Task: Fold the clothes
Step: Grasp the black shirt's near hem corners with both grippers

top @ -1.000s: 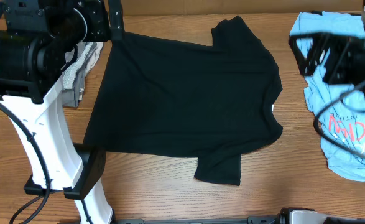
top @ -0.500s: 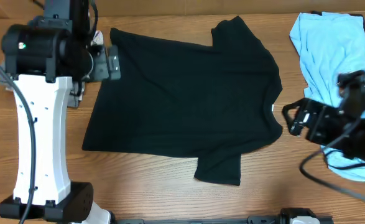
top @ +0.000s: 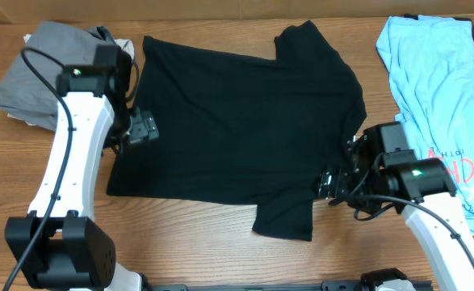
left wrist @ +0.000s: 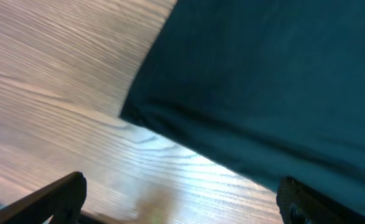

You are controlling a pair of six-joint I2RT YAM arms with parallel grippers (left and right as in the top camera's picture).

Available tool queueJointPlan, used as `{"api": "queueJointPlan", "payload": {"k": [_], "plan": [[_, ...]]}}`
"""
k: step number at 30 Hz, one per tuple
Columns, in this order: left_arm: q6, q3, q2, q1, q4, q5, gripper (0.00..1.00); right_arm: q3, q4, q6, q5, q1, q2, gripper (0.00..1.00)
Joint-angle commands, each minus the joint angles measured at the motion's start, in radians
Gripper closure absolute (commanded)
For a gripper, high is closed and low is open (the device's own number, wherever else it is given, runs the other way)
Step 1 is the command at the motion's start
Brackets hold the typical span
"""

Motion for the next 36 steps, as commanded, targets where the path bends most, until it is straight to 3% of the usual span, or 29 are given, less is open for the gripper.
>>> {"api": "queueJointPlan", "payload": {"k": [1,8,13,17,29,30,31,33,34,36], "plan": [[-0.033,-0.146,-0.029,0.053,0.089,0.056,0.0,-0.032,0.023,0.035,-0.012,0.041,-0.002,0.09],[0.056,-0.389,-0.028,0.209,0.337,0.068,0.02,-0.038,0.061,0.062,-0.003,0.08,0.04,0.1],[0.131,-0.493,-0.028,0.249,0.492,0.075,0.11,-0.038,0.082,0.079,-0.004,0.088,0.053,0.11],[0.184,-0.544,-0.027,0.241,0.549,0.051,0.28,-0.038,0.082,0.08,-0.003,0.088,0.055,0.11],[0.147,-0.693,-0.026,0.244,0.647,-0.065,0.3,-0.038,0.089,0.098,0.009,0.088,0.055,0.11],[0.147,-0.703,-0.026,0.244,0.663,-0.058,0.39,-0.038,0.09,0.098,0.012,0.088,0.055,0.11],[0.147,-0.711,-0.026,0.243,0.673,-0.053,0.64,-0.038,0.089,0.103,0.023,0.088,0.055,0.12],[0.147,-0.724,-0.026,0.239,0.681,-0.04,0.87,-0.038,0.074,0.171,0.094,0.088,0.055,0.15],[0.147,-0.731,-0.026,0.237,0.683,-0.038,0.96,-0.038,0.062,0.219,0.138,0.088,0.055,0.15],[0.146,-0.74,-0.026,0.234,0.684,-0.038,0.96,-0.038,0.052,0.277,0.197,0.085,0.055,0.15]]}}
